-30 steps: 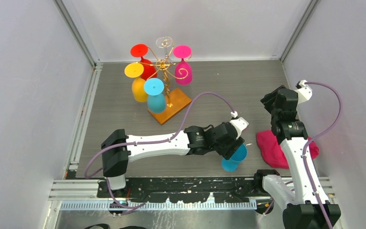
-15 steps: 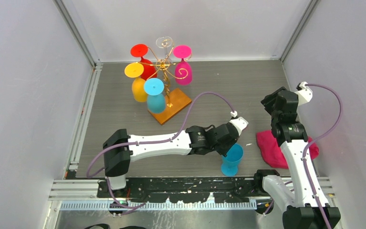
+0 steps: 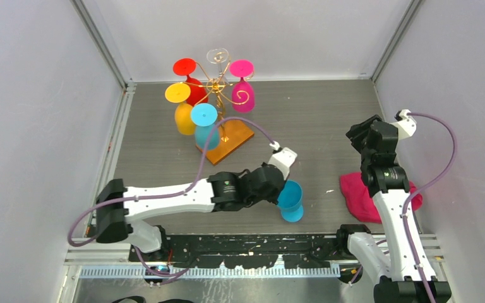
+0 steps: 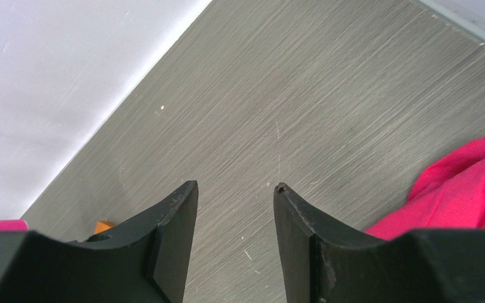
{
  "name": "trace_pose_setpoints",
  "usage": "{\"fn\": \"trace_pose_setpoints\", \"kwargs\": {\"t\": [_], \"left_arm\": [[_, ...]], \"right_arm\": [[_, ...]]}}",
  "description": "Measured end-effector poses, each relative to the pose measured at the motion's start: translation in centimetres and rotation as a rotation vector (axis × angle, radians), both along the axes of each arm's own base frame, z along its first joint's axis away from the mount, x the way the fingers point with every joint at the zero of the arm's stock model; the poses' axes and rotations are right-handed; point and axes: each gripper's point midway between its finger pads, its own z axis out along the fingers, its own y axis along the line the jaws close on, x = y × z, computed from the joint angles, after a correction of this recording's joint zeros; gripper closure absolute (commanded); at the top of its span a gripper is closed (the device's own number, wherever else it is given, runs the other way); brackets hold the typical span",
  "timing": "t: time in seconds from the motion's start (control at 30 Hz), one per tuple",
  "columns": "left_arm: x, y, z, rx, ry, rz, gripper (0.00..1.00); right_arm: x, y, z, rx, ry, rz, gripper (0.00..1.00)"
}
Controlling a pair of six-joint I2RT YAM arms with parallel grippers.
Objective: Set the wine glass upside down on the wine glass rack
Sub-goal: Pick up the wine glass at the center of the board, then turn the wine glass upside down at the wine rack.
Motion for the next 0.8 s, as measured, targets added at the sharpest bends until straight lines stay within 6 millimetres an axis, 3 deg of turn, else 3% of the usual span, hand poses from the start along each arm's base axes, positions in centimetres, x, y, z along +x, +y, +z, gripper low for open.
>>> {"fn": "trace_pose_setpoints", "kwargs": {"t": [0.3,0.43,0.63,0.8], "left_arm": [[2.7,4.2,6.6,-0.249,-0.074,0.124,0.99],[5.2,6.7,8.9,-0.35,-0.08,0.204,0.99],[5.2,7.3,10.6,-0.456,-0.077,0.208,0.99],[4.8,7.8,10.6,-0.56,-0.053,0.233,0.99]], "right_arm": [[2.2,2.7,-2.4,0.085,0.064,0.131,0.45],[3.2,4.1,-3.0,0.145,0.071,0.188,0.45],[4.1,6.0,-2.0,0.219,0.022,0.268,0.44],[4.4,7.7,-1.7,0.296,-0.021,0.333,0.43]]}}
